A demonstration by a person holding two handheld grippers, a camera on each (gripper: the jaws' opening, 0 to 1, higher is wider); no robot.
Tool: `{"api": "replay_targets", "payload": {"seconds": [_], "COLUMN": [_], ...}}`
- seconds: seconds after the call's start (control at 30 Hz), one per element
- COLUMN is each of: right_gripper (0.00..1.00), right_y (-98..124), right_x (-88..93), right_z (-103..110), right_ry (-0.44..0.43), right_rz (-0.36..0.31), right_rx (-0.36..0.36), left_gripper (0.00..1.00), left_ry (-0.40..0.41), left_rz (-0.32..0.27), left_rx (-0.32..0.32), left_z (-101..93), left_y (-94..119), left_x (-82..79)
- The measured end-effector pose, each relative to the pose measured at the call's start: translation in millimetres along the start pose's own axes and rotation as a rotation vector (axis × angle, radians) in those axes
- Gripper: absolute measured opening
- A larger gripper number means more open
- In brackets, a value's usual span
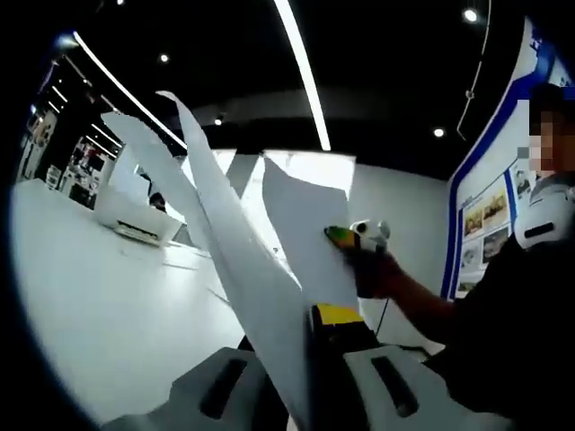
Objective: Organize the stack of printing papers by aligning and flattening the scattered papers on the table
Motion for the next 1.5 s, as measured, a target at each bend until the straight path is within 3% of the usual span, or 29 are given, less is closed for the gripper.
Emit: {"api": "replay_targets", "payload": {"seconds": [0.4, 0.93, 1.5], "right_gripper": [0.00, 0.00, 0.00], "right_y": [-17.5, -47.7, -49.6], "right_x": [7.5, 33.6, 21.0], "right_z": [8.5, 16.0, 4.8], "right_ry": [-0.016, -0.108, -0.179], "right_rz": [0.008, 0.023, -0.035], "right_rx": [-0.028, -0.067, -0.074], "left_gripper": [0.14, 0.16, 0.16], "left_ry": [0.028, 0.015, 0.009], "left_rz": [0.003, 0.006, 0.007], "left_rx": [0.018, 0.026, 0.032], "left_z": [-1.8, -4.1, -5.6], "left_y": [-0.4, -1.0, -1.7], "left_x": [0.3, 0.2, -0.5]}}
Point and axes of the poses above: the point that each gripper's makers call its tool centre point, and the gripper's own axes: y roughly backward along the fingers, z roughly to its left, x roughly out of its underside, the point moved 7 cm from there along y, roughly backward along the fingers, and after that the axes turned 5 degrees about -x, right-handed, at the moved point
